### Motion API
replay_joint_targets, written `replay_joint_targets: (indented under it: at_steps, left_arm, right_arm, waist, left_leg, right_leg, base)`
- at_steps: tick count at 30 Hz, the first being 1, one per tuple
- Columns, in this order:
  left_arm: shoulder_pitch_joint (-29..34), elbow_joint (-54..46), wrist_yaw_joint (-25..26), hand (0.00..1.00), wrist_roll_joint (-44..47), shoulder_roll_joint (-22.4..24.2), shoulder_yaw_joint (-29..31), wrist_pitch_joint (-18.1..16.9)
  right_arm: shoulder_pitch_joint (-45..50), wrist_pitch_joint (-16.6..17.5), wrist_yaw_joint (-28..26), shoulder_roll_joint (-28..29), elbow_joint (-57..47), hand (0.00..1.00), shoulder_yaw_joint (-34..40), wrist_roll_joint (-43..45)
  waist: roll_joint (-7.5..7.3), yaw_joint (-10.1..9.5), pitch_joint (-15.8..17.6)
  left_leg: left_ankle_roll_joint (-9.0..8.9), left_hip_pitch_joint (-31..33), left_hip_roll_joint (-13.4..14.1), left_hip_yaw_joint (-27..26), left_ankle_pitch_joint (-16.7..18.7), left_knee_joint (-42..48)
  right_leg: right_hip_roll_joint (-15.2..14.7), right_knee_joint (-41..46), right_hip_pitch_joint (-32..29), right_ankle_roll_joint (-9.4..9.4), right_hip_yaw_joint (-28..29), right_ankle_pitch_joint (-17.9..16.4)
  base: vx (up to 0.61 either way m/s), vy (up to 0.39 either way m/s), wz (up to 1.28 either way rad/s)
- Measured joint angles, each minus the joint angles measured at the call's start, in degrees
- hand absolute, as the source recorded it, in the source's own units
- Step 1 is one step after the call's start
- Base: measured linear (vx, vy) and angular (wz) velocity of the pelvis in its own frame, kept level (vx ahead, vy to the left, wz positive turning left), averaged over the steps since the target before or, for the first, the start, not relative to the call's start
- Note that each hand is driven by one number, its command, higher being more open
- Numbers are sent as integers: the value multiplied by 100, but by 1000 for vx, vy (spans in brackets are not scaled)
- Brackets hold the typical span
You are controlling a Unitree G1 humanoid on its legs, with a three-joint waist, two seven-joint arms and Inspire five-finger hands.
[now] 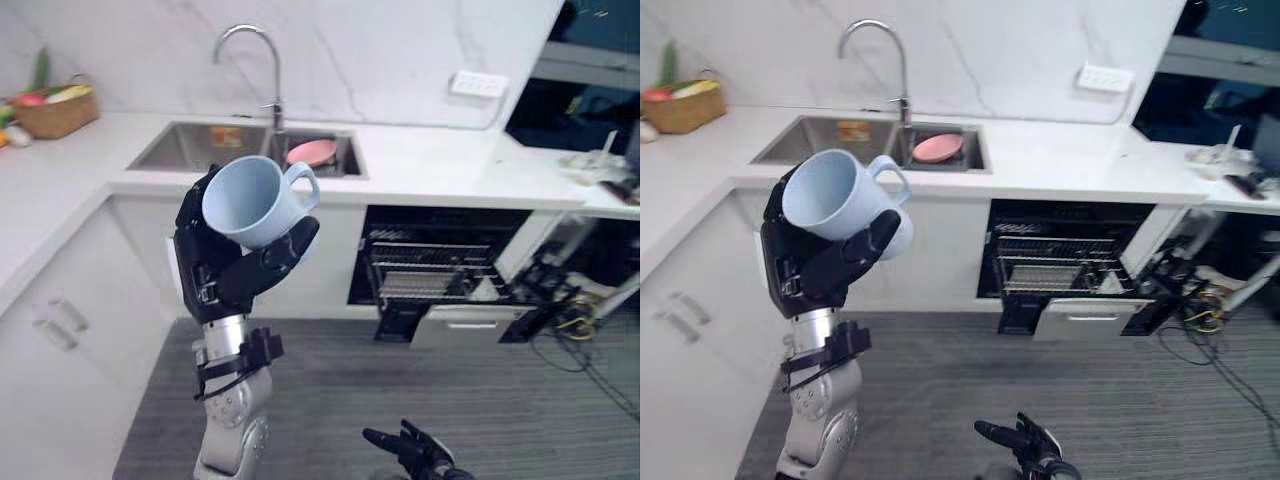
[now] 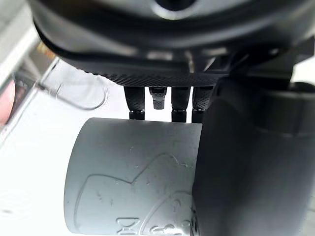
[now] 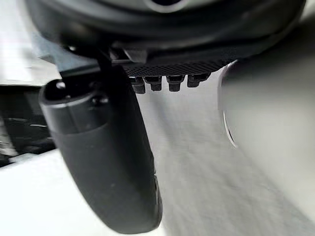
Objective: Walk over to the sink, pick up the cup, carry it to the dishwasher, place the cup inside the dishwasher, then close the dishwasher door
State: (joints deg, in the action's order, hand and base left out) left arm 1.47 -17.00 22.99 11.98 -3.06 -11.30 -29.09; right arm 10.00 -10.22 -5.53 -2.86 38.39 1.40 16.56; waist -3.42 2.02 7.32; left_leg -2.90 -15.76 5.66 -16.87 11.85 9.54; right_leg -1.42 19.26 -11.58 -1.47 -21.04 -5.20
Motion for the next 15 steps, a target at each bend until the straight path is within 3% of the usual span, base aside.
replay_joint_targets:
  at_steps: [1,2,3,4,5,7,9,11,12,13,15]
  left_arm:
    - [147,24,103,0,1,-46,235,-2]
    - [209,129,137,0,-26,-20,303,-34]
    - [382,322,219,0,-84,204,344,-28]
    - [398,399,221,0,-93,285,301,-5]
    - [391,490,215,0,-201,397,161,40]
    - [418,497,169,0,-294,430,0,92]
    - [445,463,29,0,-311,426,-137,90]
    - [557,339,-108,0,-307,426,-147,82]
    - [647,303,-180,0,-299,396,-129,-1]
    - [692,304,-240,0,-267,336,-131,-70]
    - [751,295,-350,0,-229,257,-140,-263]
  right_arm:
    - [119,-32,-15,17,-41,100,-62,-26]
    - [208,-37,-42,2,-70,100,-54,-40]
    - [196,-105,-80,-181,-84,100,18,-127]
    - [186,-136,-103,-273,-77,100,32,-128]
    - [172,-211,-86,-370,-31,100,59,-128]
    - [176,-258,-82,-352,-55,100,71,-148]
    - [361,-290,-100,-310,-316,100,93,-274]
    - [419,-318,-115,-312,-344,100,89,-320]
    - [423,-319,-150,-320,-311,100,115,-320]
    - [403,-273,-187,-322,-173,100,116,-324]
    - [258,-211,-211,-360,139,100,103,-325]
  waist:
    - [-163,38,-96]
    - [-179,55,-179]
    - [244,9,-321]
    - [393,29,-339]
    - [676,35,-385]
    - [658,32,-235]
    - [653,-22,-47]
    - [620,-128,-22]
    - [582,-182,-15]
    - [532,-244,2]
    - [520,-289,-7]
  left_leg:
    - [-175,-322,-215,-101,171,51]
    - [-228,-433,-322,-103,265,102]
    - [-300,-450,-114,-183,483,288]
    - [-352,-415,-30,-212,531,348]
    - [-358,-381,121,-353,536,511]
    - [-353,-103,427,-381,422,1670]
    - [-136,1074,1070,-61,-195,4581]
    - [-150,1762,1215,50,4,5318]
    - [-117,2125,1195,42,290,5010]
    - [-79,2177,1049,21,443,4102]
    - [-55,2170,590,374,354,1676]
  right_leg:
    - [35,-497,-21,-579,-39,1412]
    - [5,-483,23,-1113,-87,1166]
    - [263,-545,82,-885,55,879]
    - [372,-597,86,-837,86,809]
    - [568,-680,112,-796,115,682]
    - [756,-851,432,-750,228,500]
    - [947,-1041,979,-825,396,257]
    - [999,-1104,1222,-798,596,152]
    - [999,-1285,1430,-762,739,137]
    - [945,-1397,1581,-657,894,179]
    - [804,-1491,1750,-521,1189,110]
  base:
    - [778,-136,-85]
    - [595,-117,-89]
    - [561,-91,-58]
    - [469,-27,-59]
    - [415,-25,-27]
    - [356,-38,-30]
    - [266,-32,-31]
    - [227,5,-49]
    - [279,17,-61]
    - [298,41,-65]
    - [314,85,-67]
